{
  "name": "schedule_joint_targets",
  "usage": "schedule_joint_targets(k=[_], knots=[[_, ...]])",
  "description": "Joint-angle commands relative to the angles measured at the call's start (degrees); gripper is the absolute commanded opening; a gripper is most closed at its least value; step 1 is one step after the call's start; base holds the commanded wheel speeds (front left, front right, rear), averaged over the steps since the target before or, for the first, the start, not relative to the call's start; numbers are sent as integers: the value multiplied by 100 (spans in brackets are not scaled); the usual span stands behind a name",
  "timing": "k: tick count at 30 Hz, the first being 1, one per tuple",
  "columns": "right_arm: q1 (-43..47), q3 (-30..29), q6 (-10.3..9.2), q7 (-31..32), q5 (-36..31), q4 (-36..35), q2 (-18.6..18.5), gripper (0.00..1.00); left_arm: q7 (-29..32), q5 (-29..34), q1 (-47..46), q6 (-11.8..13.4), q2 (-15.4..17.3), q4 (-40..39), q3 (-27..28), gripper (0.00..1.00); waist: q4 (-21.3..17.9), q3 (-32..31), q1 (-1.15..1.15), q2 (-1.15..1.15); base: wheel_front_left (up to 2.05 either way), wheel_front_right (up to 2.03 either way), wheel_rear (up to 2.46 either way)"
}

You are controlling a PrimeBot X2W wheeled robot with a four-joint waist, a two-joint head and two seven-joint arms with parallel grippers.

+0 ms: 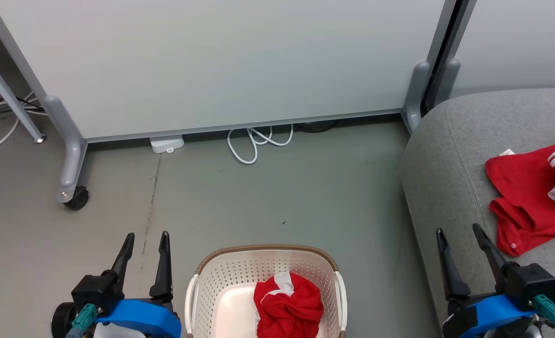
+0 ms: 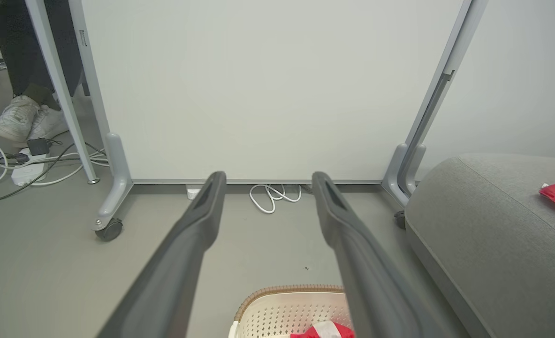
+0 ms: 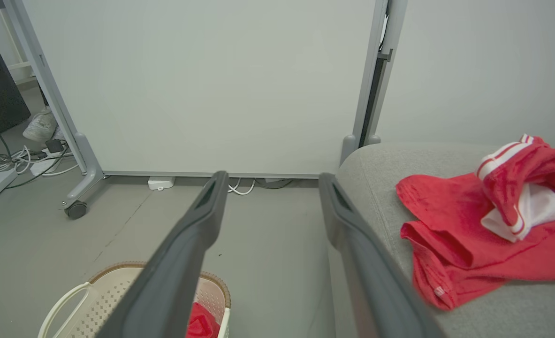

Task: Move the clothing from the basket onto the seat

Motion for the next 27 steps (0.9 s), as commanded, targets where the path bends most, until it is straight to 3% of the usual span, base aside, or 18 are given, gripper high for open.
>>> schedule_joint_targets(k=[1,15,27], knots=[[-128,43,3,-17,-35,-64,7,100,-27,-39,-146,-7,14,47,-52,100,-104,198,0,0,0,0,0],[-934,506,2,-124,-96,-255,5,100,-27,-106,-763,-7,9,288,-273,100,-758,1681,0,0,0,0,0],[-1500,671,2,-311,-38,-382,6,100,-26,-125,-1764,-7,210,1484,-1273,100,-1207,3045,0,0,0,0,0]])
